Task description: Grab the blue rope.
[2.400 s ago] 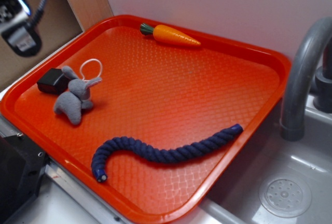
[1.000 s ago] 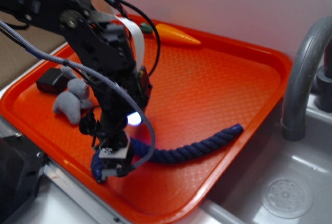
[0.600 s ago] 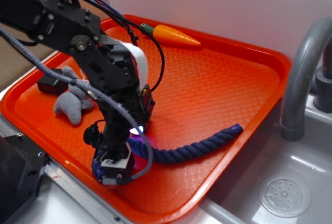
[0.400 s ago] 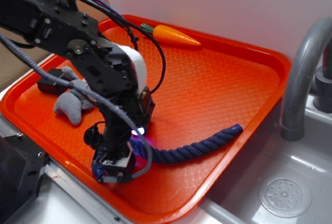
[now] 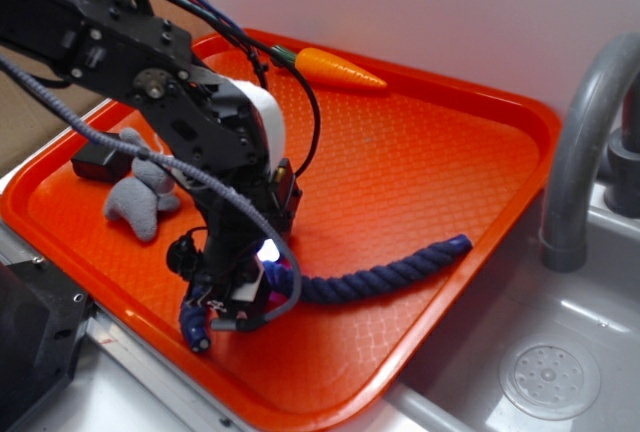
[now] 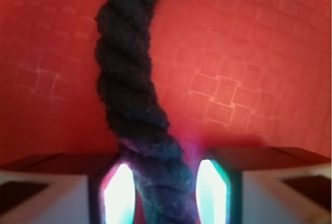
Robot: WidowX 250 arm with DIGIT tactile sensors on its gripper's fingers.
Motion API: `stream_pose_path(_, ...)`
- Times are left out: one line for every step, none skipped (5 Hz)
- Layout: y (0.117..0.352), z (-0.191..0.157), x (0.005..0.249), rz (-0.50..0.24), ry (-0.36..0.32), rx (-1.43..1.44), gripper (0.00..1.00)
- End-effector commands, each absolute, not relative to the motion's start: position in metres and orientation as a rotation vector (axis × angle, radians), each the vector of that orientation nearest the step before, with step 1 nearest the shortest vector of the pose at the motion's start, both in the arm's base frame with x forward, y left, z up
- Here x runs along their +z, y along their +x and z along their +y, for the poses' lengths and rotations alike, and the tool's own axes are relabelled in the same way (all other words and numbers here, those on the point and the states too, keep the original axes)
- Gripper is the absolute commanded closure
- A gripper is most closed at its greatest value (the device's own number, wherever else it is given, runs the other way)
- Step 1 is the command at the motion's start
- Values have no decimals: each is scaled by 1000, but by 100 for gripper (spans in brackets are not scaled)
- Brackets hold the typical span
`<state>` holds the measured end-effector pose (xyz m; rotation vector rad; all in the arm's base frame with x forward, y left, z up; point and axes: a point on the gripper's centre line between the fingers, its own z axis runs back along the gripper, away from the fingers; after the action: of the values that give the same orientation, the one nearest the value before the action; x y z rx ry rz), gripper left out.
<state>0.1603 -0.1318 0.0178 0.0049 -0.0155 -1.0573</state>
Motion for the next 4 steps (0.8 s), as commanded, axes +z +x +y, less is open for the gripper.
stream_pose_path(152, -129, 36, -29, 53, -1023, 100)
stream_pose_path(162, -117, 86, -45, 130, -796, 100)
stream_pose_path(179, -98, 136, -56, 150, -544, 100)
stream_pose_path(192, -85, 174, -49, 203, -321, 100)
